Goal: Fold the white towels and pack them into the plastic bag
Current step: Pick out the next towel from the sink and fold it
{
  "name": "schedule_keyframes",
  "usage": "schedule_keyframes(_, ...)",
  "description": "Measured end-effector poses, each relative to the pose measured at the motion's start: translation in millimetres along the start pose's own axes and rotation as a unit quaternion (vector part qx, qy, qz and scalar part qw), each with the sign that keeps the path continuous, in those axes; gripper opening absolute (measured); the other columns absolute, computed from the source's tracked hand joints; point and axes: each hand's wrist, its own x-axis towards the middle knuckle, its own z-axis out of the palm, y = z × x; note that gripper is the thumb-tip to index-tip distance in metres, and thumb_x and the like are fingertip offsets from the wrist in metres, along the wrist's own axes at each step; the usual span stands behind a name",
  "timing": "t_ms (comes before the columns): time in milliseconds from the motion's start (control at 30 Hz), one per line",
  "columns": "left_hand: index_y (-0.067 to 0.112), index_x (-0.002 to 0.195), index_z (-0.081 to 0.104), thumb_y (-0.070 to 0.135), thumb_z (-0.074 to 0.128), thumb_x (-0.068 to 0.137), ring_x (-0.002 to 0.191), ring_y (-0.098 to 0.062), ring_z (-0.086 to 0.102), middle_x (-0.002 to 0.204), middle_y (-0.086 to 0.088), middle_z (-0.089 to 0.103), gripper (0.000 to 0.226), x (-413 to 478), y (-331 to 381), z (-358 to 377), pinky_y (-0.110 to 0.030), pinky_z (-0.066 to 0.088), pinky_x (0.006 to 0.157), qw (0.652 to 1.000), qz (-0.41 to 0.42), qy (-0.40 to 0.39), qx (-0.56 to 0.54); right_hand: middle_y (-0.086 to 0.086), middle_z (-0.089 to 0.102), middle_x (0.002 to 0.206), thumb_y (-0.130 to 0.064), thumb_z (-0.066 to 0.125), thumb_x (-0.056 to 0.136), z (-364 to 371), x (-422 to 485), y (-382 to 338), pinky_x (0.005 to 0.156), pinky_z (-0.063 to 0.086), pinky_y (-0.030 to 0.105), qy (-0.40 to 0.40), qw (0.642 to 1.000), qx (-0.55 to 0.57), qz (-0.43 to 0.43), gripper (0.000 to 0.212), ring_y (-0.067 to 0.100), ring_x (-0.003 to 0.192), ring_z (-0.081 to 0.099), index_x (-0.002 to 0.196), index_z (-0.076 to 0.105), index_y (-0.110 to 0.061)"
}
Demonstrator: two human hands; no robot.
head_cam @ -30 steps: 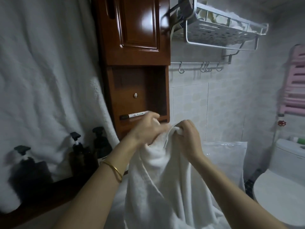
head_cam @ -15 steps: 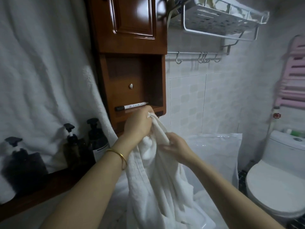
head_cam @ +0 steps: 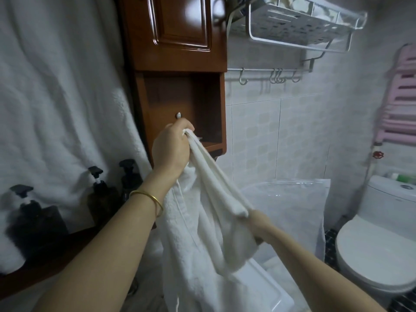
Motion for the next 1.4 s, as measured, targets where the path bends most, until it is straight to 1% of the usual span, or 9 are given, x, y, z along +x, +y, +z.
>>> schedule_keyframes(100,0.017,0.102,0.064,0.002,0.041,0.090,0.081,-0.016,0.051,0.099,-0.005,0.062,0.029,2,0,-3,-0.026,0.037,0.060,1.000,0.007,0.021,0.010,0.015,0.064,0.092,-0.022,0.041,0.095,-26,0,-26,0.071,0.057,0.051,0.197,0.955,0.223,0.009,0.030,0.036,0.085,0.064,0.114,0.060,-0.009)
schedule_keyframes(267,0.014,0.106,0.063,0.001,0.042,0.089,0.087,-0.026,0.059,0.103,-0.008,0.062,0.030,14,13,-17,-0.032,0.044,0.066,0.995,0.056,0.076,0.028,0.006,0.062,0.086,-0.009,0.035,0.089,-72,-23,-96,0.077,0.057,0.045,0.311,0.841,0.440,-0.055,0.028,0.028,0.083,0.064,0.096,0.058,-0.022)
schedule_keyframes(467,0.011,0.109,0.064,0.002,0.045,0.088,0.087,-0.033,0.059,0.114,-0.012,0.061,0.030,35,24,-45,-0.031,0.032,0.062,0.980,0.098,0.136,0.103,-0.005,0.060,0.093,-0.005,0.036,0.089,-129,-74,-163,0.080,0.051,0.024,0.434,0.715,0.489,-0.246,0.032,0.016,0.089,0.058,0.105,0.059,-0.020)
schedule_keyframes(600,0.009,0.110,0.064,0.000,0.044,0.087,0.084,-0.038,0.059,0.117,-0.014,0.060,0.032,44,30,-62,-0.032,0.031,0.059,0.966,0.118,0.184,0.135,0.003,0.064,0.097,-0.003,0.036,0.082,-144,-98,-183,0.073,0.041,0.010,0.511,0.686,0.407,-0.321,0.038,0.011,0.087,0.053,0.109,0.062,-0.003)
schedule_keyframes(700,0.012,0.112,0.063,0.003,0.043,0.087,0.087,-0.038,0.059,0.118,-0.012,0.059,0.034,47,33,-65,-0.032,0.031,0.059,0.963,0.119,0.199,0.140,0.008,0.065,0.098,-0.009,0.033,0.075,-137,-101,-183,0.071,0.039,0.018,0.510,0.707,0.346,-0.347,0.043,0.014,0.088,0.054,0.106,0.063,-0.002)
schedule_keyframes(867,0.017,0.104,0.061,0.005,0.047,0.087,0.086,-0.033,0.058,0.103,-0.009,0.060,0.025,22,22,-36,-0.031,0.026,0.060,0.983,0.070,0.123,0.114,0.016,0.067,0.093,-0.009,0.046,0.084,-102,-75,-142,0.061,0.030,0.030,0.450,0.830,0.167,-0.286,0.020,0.035,0.085,0.059,0.097,0.061,-0.007)
schedule_keyframes(1033,0.016,0.113,0.057,0.013,0.042,0.094,0.090,-0.032,0.059,0.105,-0.011,0.062,0.024,-9,-7,-6,-0.031,0.028,0.063,0.991,0.002,0.055,0.124,0.012,0.067,0.105,-0.030,0.043,0.095,-60,-48,-68,0.068,0.036,0.033,0.266,0.940,-0.105,-0.186,0.031,0.034,0.097,0.061,0.123,0.055,-0.021)
schedule_keyframes(1267,0.014,0.100,0.055,0.003,0.042,0.090,0.075,-0.030,0.051,0.095,-0.011,0.058,0.019,-15,-18,12,-0.033,0.028,0.058,0.985,0.016,-0.003,0.170,0.014,0.060,0.117,-0.031,0.040,0.094,-21,-36,5,0.079,0.045,0.032,0.003,0.918,-0.382,-0.106,0.032,0.033,0.105,0.059,0.118,0.055,-0.017)
schedule_keyframes(1400,0.012,0.109,0.055,0.000,0.039,0.092,0.071,-0.029,0.048,0.097,-0.014,0.060,0.026,-20,-16,22,-0.032,0.024,0.053,0.981,0.041,-0.016,0.191,0.006,0.060,0.082,-0.015,0.053,0.080,-12,-35,13,0.045,0.051,0.021,-0.109,0.936,-0.329,-0.065,0.019,0.031,0.072,0.067,0.095,0.064,-0.016)
